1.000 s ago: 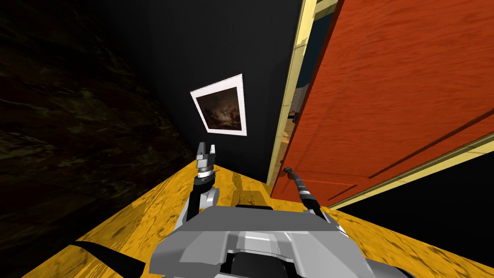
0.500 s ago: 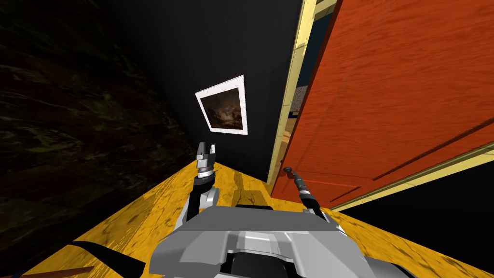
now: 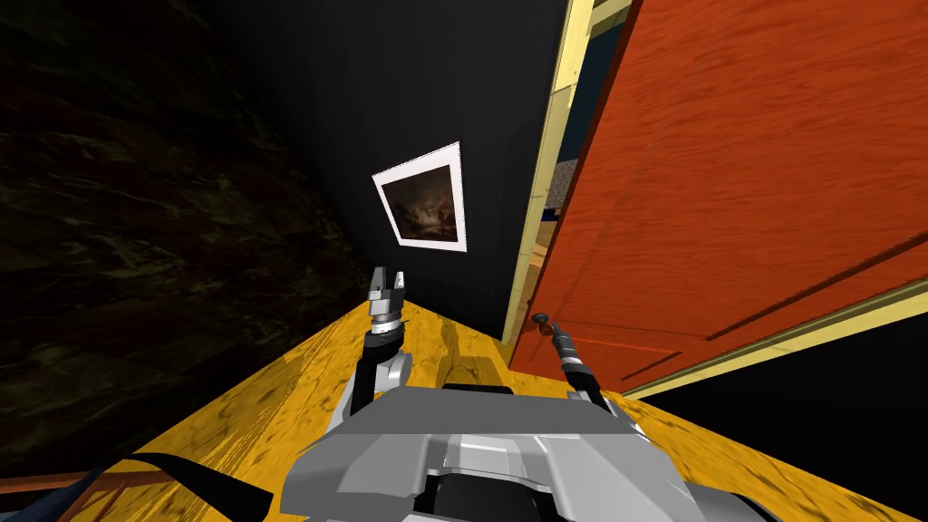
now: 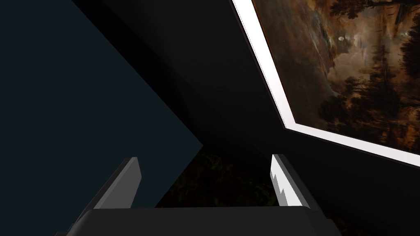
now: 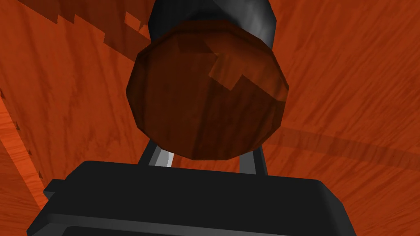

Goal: Pull the door open

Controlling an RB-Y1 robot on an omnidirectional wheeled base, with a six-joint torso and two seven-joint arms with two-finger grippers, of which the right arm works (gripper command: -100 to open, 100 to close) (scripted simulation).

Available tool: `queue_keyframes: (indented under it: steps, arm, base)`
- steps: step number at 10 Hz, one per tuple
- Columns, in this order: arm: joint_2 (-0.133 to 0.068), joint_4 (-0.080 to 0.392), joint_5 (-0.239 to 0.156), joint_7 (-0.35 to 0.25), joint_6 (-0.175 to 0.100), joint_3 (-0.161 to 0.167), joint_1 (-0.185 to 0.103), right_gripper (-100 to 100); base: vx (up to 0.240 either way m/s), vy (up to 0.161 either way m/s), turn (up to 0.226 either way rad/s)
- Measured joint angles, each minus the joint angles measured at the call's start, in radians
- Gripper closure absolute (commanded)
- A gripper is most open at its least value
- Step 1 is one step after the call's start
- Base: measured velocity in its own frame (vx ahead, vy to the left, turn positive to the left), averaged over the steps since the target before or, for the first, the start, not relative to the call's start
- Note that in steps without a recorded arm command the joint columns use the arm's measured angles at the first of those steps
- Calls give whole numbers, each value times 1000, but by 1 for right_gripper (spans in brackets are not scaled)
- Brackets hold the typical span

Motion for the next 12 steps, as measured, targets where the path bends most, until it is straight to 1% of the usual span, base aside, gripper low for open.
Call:
queue_keyframes:
  steps: [1, 3, 4, 5, 6, 7, 8, 9, 10, 11, 12]
  arm:
    - [0, -4, -13, -26, 3, 5, 2, 100]
    - [-2, 12, -33, -75, -1, 12, -5, 100]
    - [0, -22, -40, -92, 13, 14, 15, 100]
    - [-1, -32, -53, -119, 21, 20, 21, 100]
    - [-1, -12, -71, -149, 19, 25, 7, 100]
    - [2, -1, -79, -170, 15, 28, 0, 100]
    - [5, -6, -93, -194, 17, 32, 3, 100]
    - [7, -26, -100, -211, 29, 35, 13, 100]
    - [4, -40, -113, -235, 44, 39, 19, 100]
    - [4, -37, -120, -256, 45, 42, 18, 100]
    - [4, -17, -132, -283, 36, 47, 7, 100]
  base:
    - [-46, -13, 48]
    - [-47, -18, 61]
    - [-54, -28, 81]
    - [-81, -39, 130]
    - [-61, -34, 56]
    - [-63, -13, 75]
    - [-51, -16, 44]
    - [-57, -25, 129]
    - [-42, -26, 45]
    - [-48, -19, 56]
    - [-86, -27, 124]
